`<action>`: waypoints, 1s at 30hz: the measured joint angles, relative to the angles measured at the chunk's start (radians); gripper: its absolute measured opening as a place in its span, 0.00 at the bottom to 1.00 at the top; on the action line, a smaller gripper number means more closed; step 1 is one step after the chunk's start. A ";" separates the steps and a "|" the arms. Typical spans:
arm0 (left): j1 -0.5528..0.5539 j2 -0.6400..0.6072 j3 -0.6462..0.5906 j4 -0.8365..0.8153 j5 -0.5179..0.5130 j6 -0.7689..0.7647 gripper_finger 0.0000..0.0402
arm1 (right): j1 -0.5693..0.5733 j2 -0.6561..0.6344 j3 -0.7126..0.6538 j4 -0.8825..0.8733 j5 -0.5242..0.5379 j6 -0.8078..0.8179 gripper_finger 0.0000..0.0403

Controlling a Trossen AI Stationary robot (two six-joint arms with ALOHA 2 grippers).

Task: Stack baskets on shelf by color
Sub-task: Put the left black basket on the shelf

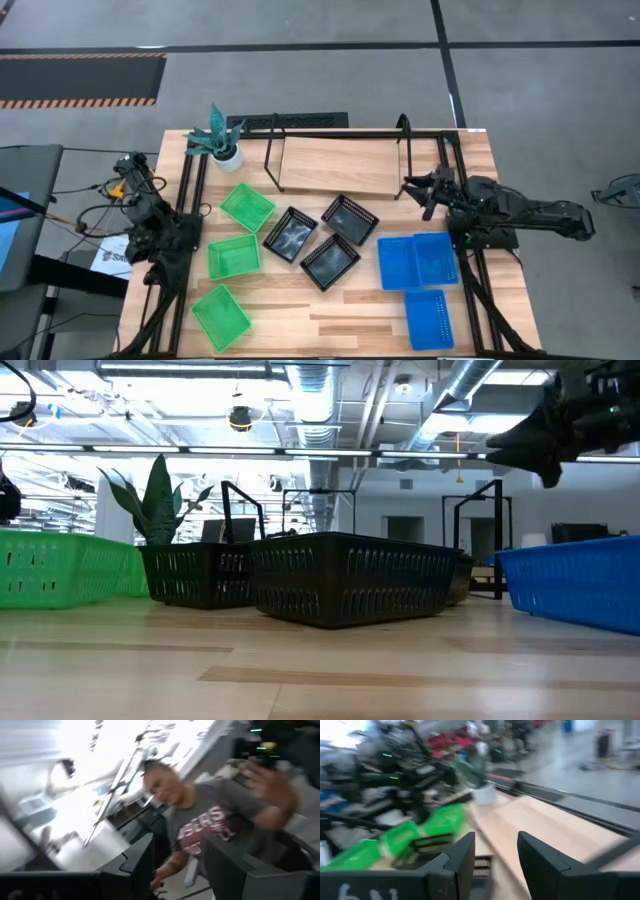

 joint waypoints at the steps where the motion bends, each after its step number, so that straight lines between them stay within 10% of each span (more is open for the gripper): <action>1: 0.000 0.000 0.000 -0.018 0.029 0.030 0.38 | 0.000 0.006 0.023 -0.062 0.019 0.003 0.43; 10: 0.000 0.000 0.000 -0.105 0.172 0.283 0.38 | 0.005 0.084 0.133 -0.254 0.066 0.132 0.43; 22: 0.000 0.000 0.002 0.363 -0.723 -0.283 0.38 | 0.017 0.196 0.158 -0.269 0.062 0.180 0.43; 30: 0.000 0.000 0.002 0.466 -0.982 -0.389 0.38 | 0.017 0.302 0.187 -0.294 0.058 0.183 0.43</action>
